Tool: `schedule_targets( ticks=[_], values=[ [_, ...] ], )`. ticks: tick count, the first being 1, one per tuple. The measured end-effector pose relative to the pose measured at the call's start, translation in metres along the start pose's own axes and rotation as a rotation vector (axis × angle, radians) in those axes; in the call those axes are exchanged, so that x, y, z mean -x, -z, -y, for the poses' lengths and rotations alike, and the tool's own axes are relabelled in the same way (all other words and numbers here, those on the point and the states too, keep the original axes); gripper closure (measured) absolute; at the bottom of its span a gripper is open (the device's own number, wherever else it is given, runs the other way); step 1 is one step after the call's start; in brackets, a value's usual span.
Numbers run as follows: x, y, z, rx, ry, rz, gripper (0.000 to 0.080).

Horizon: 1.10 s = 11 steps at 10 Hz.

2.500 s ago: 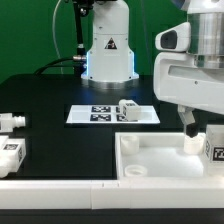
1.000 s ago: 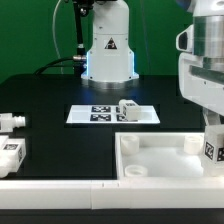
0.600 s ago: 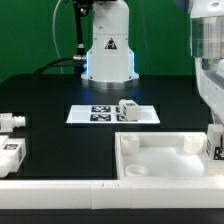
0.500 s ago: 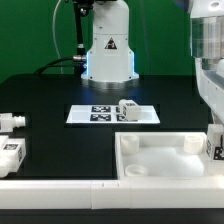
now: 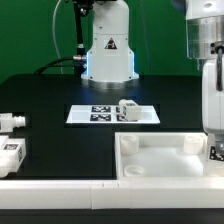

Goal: Assemble square table

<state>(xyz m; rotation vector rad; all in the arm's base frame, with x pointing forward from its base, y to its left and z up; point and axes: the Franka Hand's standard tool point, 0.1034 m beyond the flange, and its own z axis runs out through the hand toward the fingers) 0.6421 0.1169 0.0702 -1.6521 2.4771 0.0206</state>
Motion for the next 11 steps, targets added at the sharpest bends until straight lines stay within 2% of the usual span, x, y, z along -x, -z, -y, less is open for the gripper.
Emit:
schedule_targets(
  ticks=[1, 2, 3, 4, 6, 11],
  values=[
    [0.0, 0.0, 0.0, 0.0, 0.005, 0.0, 0.0275],
    [0.003, 0.011, 0.002, -0.002, 0.094, 0.011, 0.0275],
    [0.007, 0.034, 0.003, -0.009, 0.163, 0.033, 0.0176],
    [0.009, 0.048, 0.004, -0.014, 0.179, 0.046, 0.0158],
    [0.008, 0.043, 0.002, -0.012, 0.179, 0.04, 0.0151],
    [0.008, 0.042, 0.002, -0.011, 0.18, 0.039, 0.0151]
  ],
)
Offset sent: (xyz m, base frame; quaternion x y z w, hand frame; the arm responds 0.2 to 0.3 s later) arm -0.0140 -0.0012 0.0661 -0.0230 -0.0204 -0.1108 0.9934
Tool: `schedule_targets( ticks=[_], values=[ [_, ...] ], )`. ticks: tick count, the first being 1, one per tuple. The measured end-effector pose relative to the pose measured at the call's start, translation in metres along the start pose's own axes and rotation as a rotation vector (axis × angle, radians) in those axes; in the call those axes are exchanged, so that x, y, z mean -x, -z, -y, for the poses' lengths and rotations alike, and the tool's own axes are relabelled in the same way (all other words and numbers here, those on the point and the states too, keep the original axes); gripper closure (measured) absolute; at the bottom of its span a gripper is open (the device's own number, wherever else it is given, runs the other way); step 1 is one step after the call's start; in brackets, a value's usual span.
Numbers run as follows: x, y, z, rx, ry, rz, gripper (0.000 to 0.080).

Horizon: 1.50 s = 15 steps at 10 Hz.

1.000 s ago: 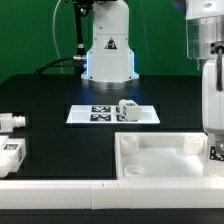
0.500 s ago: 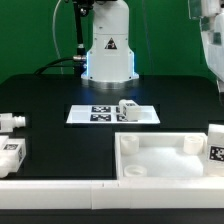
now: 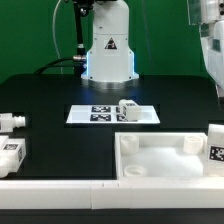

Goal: Assemble square table

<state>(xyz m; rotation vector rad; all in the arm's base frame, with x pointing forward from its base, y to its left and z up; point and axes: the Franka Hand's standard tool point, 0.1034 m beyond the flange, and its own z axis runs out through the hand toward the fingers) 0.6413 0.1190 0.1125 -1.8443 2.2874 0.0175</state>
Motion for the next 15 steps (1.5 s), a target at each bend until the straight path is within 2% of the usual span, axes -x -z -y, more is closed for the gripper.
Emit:
schedule_targets(
  ticks=[2, 4, 5, 9, 10, 12, 13, 15],
  values=[
    [0.002, 0.004, -0.004, 0.002, 0.075, 0.004, 0.0151],
    [0.009, 0.022, -0.021, 0.012, 0.216, 0.023, 0.0151],
    [0.01, 0.025, -0.025, 0.013, 0.286, 0.026, 0.0151],
    [0.008, 0.021, -0.026, 0.013, 0.542, 0.024, 0.0151],
    [0.009, 0.018, -0.033, 0.015, 0.625, 0.022, 0.0151],
    [0.0, 0.013, -0.059, 0.054, 0.796, 0.031, 0.0151],
    [-0.003, 0.01, -0.067, 0.068, 0.833, 0.032, 0.0151],
    [-0.004, 0.01, -0.065, 0.065, 0.964, 0.035, 0.0151]
  ],
)
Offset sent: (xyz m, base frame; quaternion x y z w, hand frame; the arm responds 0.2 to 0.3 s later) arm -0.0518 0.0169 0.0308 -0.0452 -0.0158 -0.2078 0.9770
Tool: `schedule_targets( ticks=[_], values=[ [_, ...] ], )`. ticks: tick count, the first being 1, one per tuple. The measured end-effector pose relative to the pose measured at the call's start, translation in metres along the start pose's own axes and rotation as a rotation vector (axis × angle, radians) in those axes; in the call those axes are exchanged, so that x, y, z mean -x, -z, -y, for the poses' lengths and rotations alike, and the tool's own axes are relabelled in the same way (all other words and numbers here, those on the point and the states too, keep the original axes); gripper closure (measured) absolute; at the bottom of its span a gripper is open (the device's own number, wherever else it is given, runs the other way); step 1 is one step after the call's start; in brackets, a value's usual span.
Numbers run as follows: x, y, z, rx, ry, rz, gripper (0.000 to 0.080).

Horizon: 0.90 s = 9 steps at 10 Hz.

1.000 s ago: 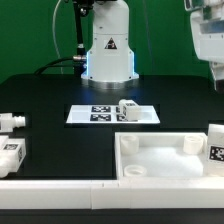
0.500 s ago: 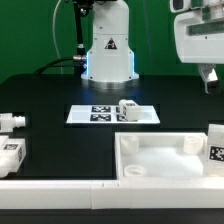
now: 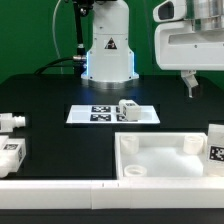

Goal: Assemble square table

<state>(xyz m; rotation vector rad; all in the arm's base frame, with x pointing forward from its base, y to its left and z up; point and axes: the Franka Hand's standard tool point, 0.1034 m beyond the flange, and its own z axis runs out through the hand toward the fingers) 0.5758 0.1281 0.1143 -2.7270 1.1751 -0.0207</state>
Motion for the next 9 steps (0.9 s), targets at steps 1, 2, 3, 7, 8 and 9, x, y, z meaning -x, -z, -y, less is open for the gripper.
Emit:
schedule_targets(
  ticks=[1, 2, 3, 7, 8, 9],
  values=[
    [0.0, 0.0, -0.001, 0.001, 0.069, 0.0, 0.0151],
    [-0.002, -0.001, -0.003, 0.003, 0.135, 0.0, 0.0151],
    [-0.003, -0.006, -0.013, 0.014, 0.221, 0.008, 0.0151],
    [0.013, -0.02, -0.066, 0.072, 0.468, 0.068, 0.0151],
    [0.017, -0.021, -0.063, 0.089, 0.535, 0.043, 0.0151],
    [0.017, -0.022, -0.063, 0.09, 0.607, 0.045, 0.0151]
  ],
)
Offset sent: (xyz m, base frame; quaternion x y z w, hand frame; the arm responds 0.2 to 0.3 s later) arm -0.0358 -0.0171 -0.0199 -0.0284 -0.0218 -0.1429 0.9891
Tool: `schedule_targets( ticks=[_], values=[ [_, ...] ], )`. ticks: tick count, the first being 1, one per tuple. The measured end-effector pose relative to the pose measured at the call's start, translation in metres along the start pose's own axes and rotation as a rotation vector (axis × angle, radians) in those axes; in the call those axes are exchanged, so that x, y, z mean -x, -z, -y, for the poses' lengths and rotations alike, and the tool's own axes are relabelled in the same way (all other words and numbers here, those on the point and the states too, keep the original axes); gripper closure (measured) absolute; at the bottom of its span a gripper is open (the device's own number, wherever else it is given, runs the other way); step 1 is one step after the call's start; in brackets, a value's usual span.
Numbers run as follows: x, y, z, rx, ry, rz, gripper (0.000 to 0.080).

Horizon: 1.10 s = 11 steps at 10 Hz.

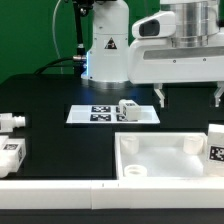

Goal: Assemble square table

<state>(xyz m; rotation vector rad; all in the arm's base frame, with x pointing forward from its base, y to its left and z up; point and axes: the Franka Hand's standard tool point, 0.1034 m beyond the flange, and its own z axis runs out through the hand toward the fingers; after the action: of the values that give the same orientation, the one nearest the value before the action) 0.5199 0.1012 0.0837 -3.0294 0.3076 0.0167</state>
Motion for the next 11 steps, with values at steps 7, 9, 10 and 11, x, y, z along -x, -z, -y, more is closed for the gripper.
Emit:
schedule_targets(
  ticks=[7, 9, 10, 11],
  values=[
    [0.052, -0.014, -0.045, 0.08, 0.23, 0.171, 0.0151],
    [0.053, -0.012, -0.053, 0.078, 0.184, 0.274, 0.0151],
    [0.053, -0.012, -0.053, 0.081, 0.18, 0.337, 0.0151],
    [0.054, -0.015, -0.055, 0.085, 0.176, 0.385, 0.0151]
  ],
)
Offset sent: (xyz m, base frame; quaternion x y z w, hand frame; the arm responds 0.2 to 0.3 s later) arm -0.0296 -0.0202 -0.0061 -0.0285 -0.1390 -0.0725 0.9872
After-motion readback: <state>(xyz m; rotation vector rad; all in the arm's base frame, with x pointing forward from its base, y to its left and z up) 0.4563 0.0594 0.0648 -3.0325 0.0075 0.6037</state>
